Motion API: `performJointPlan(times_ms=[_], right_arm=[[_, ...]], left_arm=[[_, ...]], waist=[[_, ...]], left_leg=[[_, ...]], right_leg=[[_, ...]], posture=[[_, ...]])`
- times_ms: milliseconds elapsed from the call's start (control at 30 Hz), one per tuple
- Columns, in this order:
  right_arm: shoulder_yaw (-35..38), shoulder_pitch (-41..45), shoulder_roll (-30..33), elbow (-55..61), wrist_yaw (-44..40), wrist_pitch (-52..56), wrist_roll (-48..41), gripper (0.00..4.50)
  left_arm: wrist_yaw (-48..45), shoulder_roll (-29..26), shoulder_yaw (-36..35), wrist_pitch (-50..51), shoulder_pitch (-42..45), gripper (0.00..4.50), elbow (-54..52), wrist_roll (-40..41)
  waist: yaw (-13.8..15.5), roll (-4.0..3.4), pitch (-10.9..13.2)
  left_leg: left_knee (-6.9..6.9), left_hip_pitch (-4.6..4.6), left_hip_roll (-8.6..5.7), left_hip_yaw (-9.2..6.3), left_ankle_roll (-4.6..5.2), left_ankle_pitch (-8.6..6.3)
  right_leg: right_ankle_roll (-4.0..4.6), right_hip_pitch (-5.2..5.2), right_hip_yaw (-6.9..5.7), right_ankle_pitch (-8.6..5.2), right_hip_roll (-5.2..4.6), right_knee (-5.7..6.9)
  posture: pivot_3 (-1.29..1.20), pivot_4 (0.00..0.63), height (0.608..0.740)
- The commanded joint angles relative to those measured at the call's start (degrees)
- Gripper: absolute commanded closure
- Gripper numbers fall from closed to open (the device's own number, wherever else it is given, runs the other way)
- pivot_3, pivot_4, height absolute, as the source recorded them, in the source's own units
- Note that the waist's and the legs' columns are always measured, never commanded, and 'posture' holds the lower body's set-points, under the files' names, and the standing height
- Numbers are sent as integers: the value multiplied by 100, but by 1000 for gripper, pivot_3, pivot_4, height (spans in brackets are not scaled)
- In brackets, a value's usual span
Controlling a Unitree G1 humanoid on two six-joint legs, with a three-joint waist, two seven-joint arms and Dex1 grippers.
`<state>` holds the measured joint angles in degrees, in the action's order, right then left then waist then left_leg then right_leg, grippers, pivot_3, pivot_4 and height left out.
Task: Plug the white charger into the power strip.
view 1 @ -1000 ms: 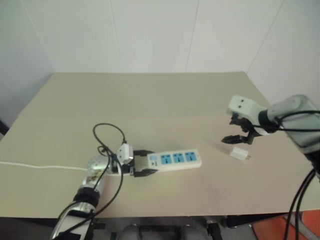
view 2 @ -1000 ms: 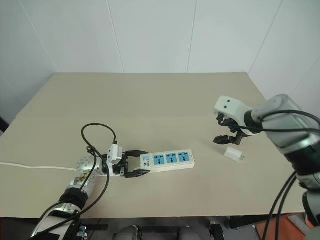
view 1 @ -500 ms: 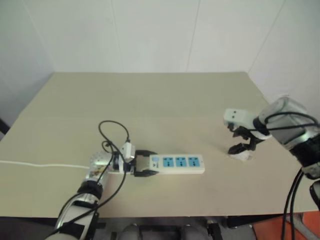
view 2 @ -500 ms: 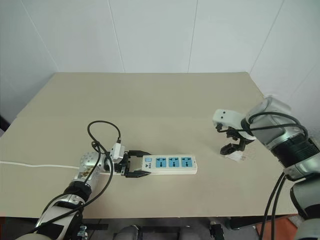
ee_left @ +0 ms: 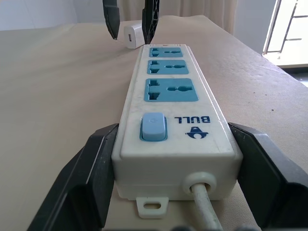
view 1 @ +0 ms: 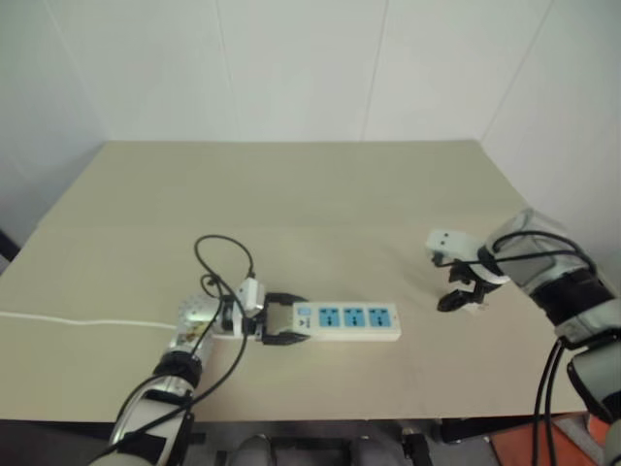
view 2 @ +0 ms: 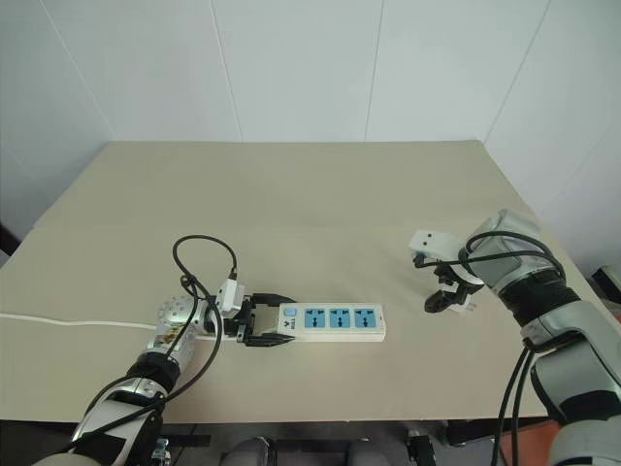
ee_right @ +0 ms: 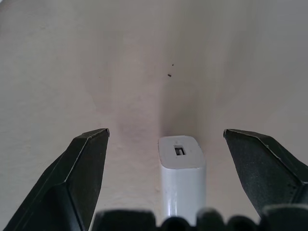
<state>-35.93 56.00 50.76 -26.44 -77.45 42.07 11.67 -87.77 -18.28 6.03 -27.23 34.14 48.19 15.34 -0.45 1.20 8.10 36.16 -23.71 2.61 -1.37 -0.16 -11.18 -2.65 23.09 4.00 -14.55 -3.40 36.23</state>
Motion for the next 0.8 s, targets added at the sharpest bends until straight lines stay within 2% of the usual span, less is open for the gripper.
performJointPlan(times_ms=[33, 467, 567, 800], right_arm=[[189, 221, -86, -358, 38, -246, 159, 0], [276, 443, -378, -1471, -15, -786, 461, 0], [296, 466, -395, -1521, -38, -801, 488, 570], [299, 496, -383, -1631, -99, -953, 639, 2837]], left_arm=[[-27, -37, 115, 4, -102, 1260, -62, -195], [106, -110, 111, -23, -225, 1260, -122, -227], [132, -109, 119, -22, -236, 1260, -131, -236], [175, -106, 134, -21, -234, 1260, -145, -248]], waist=[[-10, -1, 0], [-31, -5, -3], [-37, -5, -3], [-36, -6, -3]], left_leg=[[0, 1, 0, 0, 0, 0], [1, 24, 1, 1, 0, 0], [1, 37, 1, 1, 0, 0], [1, 47, 0, 0, 0, 0]], right_leg=[[0, 0, 0, 0, 0, 0], [1, -16, 2, 1, 1, 9], [1, -30, 2, 1, 2, 7], [0, -41, 2, 1, 2, 8]], posture=[[0, 150, 740], [0, 150, 740], [0, 150, 740], [0, 150, 740]])
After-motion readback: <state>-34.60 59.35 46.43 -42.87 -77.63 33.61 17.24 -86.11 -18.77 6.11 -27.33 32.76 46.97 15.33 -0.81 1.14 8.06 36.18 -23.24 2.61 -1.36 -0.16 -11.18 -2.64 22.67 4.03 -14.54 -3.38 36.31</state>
